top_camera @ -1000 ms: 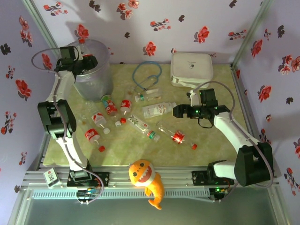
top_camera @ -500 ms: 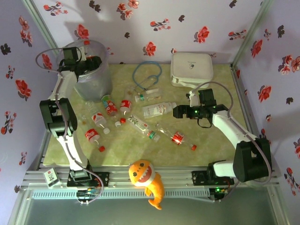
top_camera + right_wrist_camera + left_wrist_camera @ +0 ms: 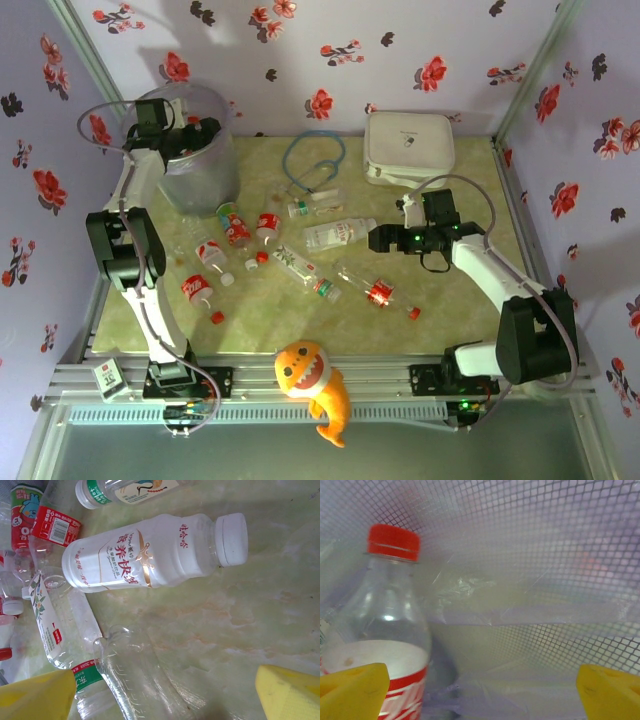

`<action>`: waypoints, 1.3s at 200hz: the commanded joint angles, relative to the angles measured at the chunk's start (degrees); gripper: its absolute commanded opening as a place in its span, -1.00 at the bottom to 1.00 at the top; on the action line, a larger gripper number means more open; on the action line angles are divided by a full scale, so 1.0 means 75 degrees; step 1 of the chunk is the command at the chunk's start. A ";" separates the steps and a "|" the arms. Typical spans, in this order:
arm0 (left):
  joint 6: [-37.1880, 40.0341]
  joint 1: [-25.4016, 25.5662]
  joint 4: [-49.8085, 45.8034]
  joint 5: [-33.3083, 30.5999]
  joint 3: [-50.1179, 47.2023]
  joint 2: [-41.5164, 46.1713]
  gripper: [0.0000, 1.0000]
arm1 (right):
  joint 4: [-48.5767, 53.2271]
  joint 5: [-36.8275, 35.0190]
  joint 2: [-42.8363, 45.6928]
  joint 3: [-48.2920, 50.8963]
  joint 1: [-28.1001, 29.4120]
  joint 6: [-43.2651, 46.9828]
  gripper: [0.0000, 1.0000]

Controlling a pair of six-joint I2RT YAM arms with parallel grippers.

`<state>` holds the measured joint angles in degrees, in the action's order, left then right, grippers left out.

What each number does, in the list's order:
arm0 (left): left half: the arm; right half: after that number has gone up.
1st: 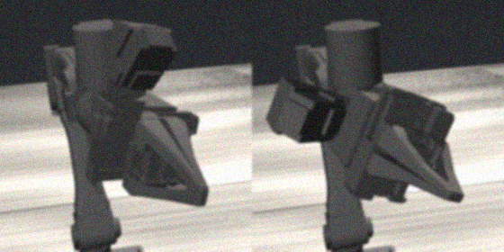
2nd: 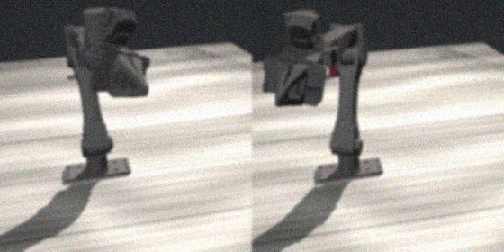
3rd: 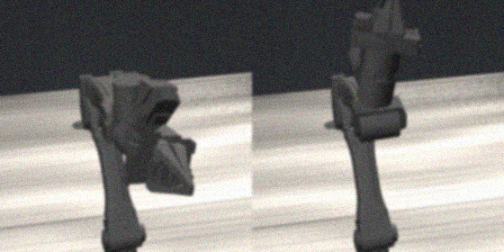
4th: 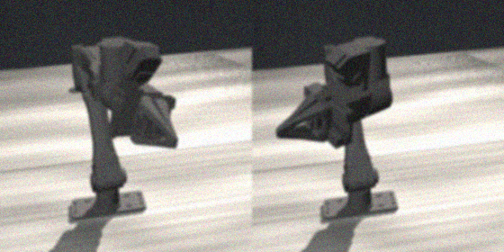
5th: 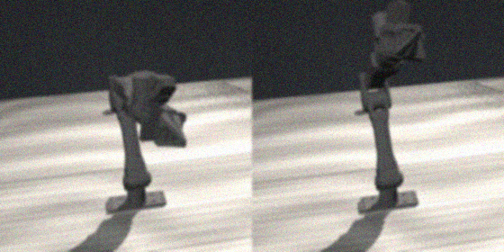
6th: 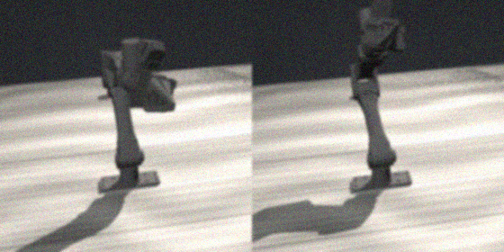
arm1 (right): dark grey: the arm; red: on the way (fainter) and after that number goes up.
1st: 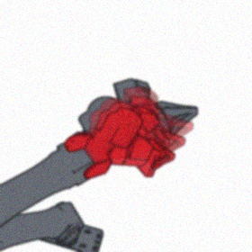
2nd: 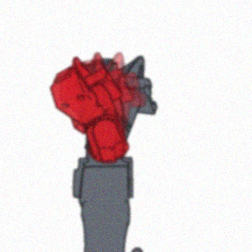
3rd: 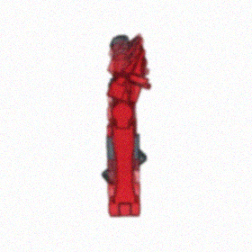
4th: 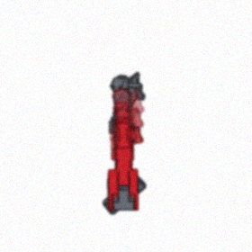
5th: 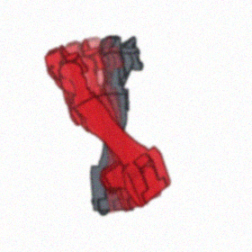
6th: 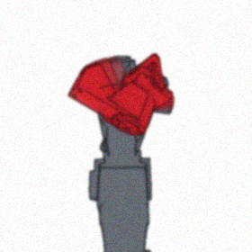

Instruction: Put the plastic bottles in the bin

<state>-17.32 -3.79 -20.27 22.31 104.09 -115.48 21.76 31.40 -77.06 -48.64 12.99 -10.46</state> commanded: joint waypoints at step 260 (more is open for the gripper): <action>-0.0715 0.0368 -0.0627 0.0006 -0.2410 0.5338 0.92 | 0.4608 -0.2119 -0.1615 -0.1870 0.2344 0.2359 0.64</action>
<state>-19.55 -1.74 -26.79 21.06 92.31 -79.48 55.44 11.66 -86.41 -60.95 29.65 3.62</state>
